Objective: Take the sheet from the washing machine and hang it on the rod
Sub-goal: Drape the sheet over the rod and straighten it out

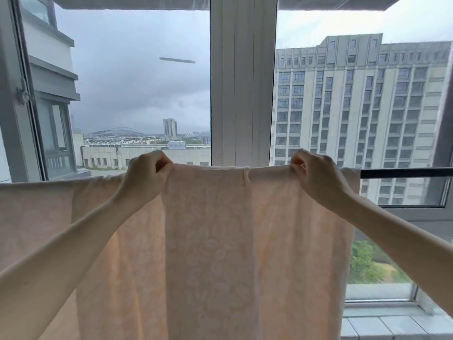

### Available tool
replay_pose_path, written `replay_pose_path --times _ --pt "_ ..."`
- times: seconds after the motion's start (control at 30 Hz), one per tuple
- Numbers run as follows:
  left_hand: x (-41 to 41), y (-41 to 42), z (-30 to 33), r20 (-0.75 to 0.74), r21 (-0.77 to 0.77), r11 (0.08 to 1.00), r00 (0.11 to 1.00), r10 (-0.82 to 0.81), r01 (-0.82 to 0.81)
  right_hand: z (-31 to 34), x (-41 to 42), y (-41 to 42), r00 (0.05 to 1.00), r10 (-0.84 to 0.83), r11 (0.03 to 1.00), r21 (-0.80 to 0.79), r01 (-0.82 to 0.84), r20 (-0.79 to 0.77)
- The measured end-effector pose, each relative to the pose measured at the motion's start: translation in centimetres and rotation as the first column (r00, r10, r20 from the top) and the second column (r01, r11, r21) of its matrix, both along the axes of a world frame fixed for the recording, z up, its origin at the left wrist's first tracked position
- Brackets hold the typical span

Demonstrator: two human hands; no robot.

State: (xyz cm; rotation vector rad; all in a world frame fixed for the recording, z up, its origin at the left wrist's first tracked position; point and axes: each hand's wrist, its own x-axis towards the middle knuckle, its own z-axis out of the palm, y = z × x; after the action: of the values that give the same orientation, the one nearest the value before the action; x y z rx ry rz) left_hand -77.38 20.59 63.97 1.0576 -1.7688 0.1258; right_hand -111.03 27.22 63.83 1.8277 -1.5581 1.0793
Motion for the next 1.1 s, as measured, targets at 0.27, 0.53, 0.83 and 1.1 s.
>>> replay_pose_path --times 0.27,0.53,0.83,1.1 --pt "-0.7 0.9 0.3 0.051 0.043 0.999 0.998 -0.036 0.034 0.3 4.2 0.8 0.973 0.193 0.981 0.055 -0.187 -0.125" --pt "-0.4 0.9 0.3 0.081 0.017 1.0 0.997 -0.012 0.01 0.4 2.8 -0.3 0.972 0.149 0.988 -0.022 -0.155 -0.179" --pt "0.2 0.4 0.9 0.02 0.031 0.998 0.998 0.059 -0.059 1.2 -1.4 2.1 0.966 -0.226 0.974 -0.003 0.227 -0.122" --pt "-1.7 0.8 0.2 0.129 0.116 0.983 0.979 -0.155 0.141 -0.3 4.2 0.4 0.957 0.249 0.966 0.107 -0.235 -0.146"
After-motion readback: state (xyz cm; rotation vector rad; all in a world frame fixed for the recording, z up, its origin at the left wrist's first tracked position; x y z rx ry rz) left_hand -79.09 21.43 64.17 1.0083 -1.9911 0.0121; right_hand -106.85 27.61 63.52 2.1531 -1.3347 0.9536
